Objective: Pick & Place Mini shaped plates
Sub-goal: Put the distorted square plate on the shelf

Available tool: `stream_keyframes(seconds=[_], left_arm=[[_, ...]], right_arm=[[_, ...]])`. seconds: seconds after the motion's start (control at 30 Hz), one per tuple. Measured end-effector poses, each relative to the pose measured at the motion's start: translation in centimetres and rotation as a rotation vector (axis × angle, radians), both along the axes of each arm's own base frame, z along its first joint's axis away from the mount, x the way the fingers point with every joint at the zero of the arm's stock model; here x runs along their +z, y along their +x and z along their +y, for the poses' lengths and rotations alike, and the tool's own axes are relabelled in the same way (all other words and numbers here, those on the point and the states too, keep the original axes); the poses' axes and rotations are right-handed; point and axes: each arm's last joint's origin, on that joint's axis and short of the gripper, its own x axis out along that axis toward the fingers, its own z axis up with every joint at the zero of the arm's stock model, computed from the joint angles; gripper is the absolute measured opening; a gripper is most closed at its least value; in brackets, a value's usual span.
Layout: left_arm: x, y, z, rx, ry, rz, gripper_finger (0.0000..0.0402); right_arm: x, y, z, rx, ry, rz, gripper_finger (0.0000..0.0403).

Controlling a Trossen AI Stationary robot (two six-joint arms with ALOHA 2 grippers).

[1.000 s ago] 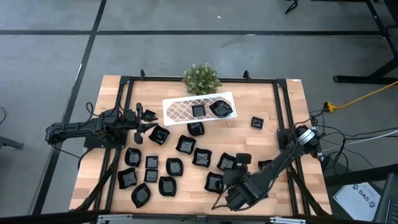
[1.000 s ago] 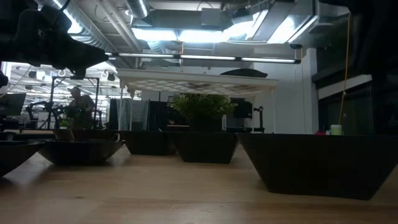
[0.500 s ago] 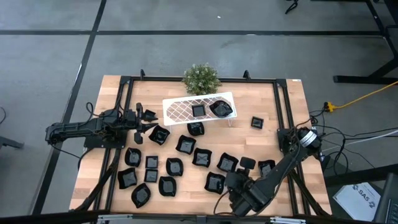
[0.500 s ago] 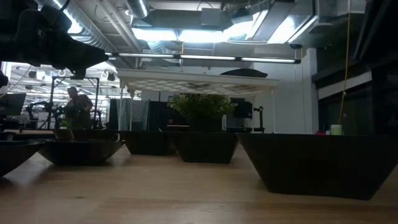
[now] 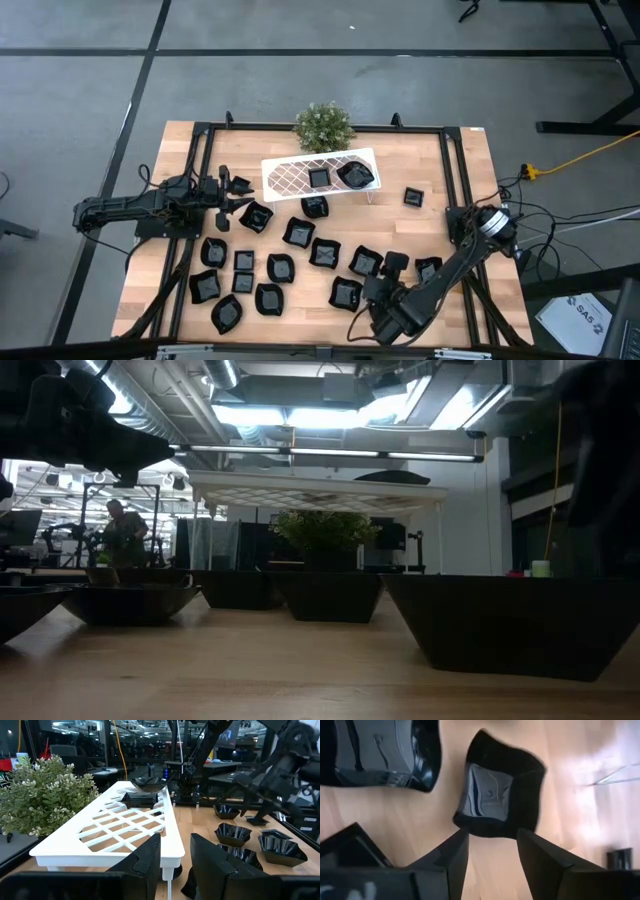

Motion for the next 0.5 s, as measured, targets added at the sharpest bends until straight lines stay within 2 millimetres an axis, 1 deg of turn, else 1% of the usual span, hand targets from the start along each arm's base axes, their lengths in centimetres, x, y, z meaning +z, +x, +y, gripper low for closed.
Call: stream_keyframes(seconds=[0.1, 0.37, 0.5], left_arm=[[0.00, 0.00, 0.00, 0.000, 0.000, 0.000, 0.0100], [0.00, 0.00, 0.00, 0.000, 0.000, 0.000, 0.0100], [0.00, 0.00, 0.00, 0.000, 0.000, 0.000, 0.0100]], right_arm=[[-0.60, 0.41, 0.01, 0.028, 0.023, -0.020, 0.0168], [-0.69, 0.76, 0.19, 0.088, 0.028, -0.020, 0.0169], [-0.69, 1.08, 0.49, 0.108, 0.051, -0.046, 0.0169]])
